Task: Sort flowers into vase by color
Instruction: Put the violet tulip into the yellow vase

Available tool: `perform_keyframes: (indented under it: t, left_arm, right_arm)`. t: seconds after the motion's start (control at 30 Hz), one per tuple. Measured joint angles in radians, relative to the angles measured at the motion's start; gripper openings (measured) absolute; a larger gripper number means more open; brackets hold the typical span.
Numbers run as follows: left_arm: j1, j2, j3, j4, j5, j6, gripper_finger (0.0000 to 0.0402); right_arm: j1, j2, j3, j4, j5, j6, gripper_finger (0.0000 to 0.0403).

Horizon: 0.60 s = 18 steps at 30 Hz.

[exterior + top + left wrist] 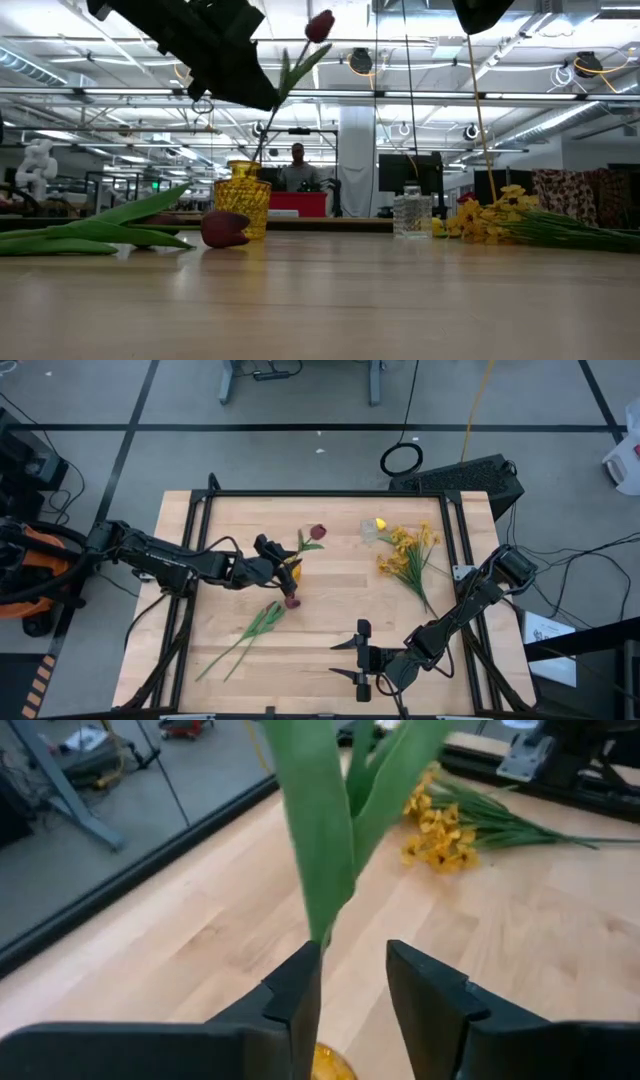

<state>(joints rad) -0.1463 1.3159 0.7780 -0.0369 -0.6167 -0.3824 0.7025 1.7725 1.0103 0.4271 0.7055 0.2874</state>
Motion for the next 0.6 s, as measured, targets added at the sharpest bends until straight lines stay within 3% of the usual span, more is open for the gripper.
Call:
perform_keyframes:
  t: [0.33, 0.6]
  left_arm:
    - [-0.082, -0.001, 0.000, -0.109, 0.003, -0.083, 0.0174]
    - [-0.216, -0.002, 0.000, -0.209, -0.023, -0.241, 0.0183]
  right_arm:
    - [0.000, 0.000, 0.000, -0.013, 0.000, 0.010, 0.0224]
    - [0.000, 0.000, 0.000, -0.022, 0.000, 0.027, 0.0224]
